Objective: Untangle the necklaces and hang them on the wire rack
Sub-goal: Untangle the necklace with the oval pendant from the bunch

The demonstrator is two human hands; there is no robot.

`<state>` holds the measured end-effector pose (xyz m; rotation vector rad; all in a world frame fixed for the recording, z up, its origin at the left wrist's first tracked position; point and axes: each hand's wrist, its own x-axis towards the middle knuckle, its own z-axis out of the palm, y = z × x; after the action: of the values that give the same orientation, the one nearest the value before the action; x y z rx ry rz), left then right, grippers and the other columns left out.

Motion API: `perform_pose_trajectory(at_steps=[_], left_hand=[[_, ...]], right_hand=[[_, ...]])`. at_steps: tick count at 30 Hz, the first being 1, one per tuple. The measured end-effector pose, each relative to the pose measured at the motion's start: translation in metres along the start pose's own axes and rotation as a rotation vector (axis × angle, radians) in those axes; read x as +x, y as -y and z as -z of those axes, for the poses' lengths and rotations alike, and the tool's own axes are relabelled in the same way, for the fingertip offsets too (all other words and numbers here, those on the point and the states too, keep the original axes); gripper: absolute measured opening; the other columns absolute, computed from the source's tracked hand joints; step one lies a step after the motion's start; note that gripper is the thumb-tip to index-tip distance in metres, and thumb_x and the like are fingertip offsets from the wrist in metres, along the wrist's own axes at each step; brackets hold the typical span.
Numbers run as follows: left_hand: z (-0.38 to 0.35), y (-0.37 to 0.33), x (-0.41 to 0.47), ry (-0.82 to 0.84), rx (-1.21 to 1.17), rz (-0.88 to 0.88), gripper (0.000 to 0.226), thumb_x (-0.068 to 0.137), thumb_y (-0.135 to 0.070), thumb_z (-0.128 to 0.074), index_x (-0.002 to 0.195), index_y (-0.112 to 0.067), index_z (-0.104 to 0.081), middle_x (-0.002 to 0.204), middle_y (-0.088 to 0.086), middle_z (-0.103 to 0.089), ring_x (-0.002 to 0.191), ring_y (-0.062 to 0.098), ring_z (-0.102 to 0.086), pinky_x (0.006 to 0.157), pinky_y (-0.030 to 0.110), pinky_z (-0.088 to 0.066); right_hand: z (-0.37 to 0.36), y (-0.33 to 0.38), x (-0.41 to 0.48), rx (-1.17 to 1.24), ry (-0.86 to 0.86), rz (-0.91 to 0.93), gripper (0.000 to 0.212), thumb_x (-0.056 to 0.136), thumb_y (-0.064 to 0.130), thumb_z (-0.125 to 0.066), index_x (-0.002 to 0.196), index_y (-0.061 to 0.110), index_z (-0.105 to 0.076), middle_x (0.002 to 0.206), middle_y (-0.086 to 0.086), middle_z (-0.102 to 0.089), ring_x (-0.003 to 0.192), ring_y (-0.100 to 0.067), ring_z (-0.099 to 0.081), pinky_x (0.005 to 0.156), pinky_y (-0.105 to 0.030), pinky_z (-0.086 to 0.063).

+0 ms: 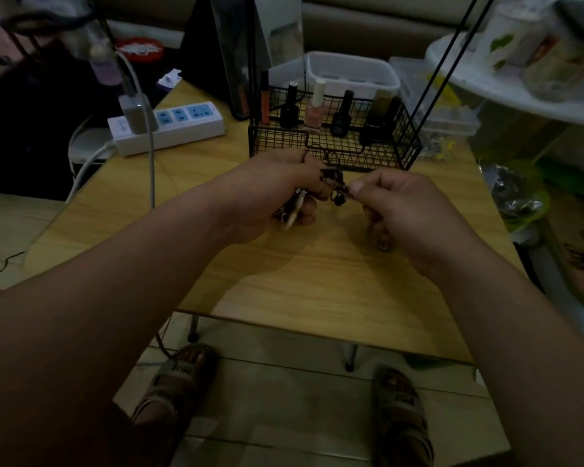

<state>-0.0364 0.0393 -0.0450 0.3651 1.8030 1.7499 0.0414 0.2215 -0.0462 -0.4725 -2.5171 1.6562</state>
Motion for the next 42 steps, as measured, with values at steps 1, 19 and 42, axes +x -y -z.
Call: perform_pose_trajectory(at_steps=[1,19,42], left_hand=[[0.000,-0.001,-0.001,-0.004,-0.003,-0.008,0.013,0.098,-0.001,-0.056,0.107,-0.009,-0.062,0.091,0.012,-0.066,0.066,0.016,-0.058,0.058,0.029,-0.053],[0.001,-0.001,-0.004,-0.040,0.275,-0.116,0.015,0.104,-0.027,-0.062,0.101,-0.013,-0.057,0.073,0.003,-0.068,0.053,0.012,-0.049,0.051,0.027,-0.044],[0.010,-0.010,-0.004,-0.332,0.242,-0.175,0.020,0.097,-0.020,-0.061,0.095,-0.001,-0.066,0.070,-0.002,-0.062,0.061,0.009,-0.055,0.053,0.021,-0.043]], right_hand=[[-0.001,0.001,-0.001,-0.004,0.023,0.003,0.010,0.098,0.027,-0.067,0.092,0.021,-0.074,0.071,0.004,-0.063,0.062,-0.011,-0.055,0.060,-0.032,-0.043],[-0.003,0.004,-0.003,0.364,-0.067,0.034,0.016,0.104,0.020,-0.059,0.111,0.009,-0.068,0.104,-0.008,-0.076,0.087,-0.016,-0.074,0.075,-0.032,-0.060],[0.020,0.000,-0.001,0.061,-0.052,-0.062,0.019,0.100,0.030,-0.066,0.093,0.013,-0.071,0.067,0.000,-0.049,0.051,-0.010,-0.040,0.047,-0.028,-0.033]])
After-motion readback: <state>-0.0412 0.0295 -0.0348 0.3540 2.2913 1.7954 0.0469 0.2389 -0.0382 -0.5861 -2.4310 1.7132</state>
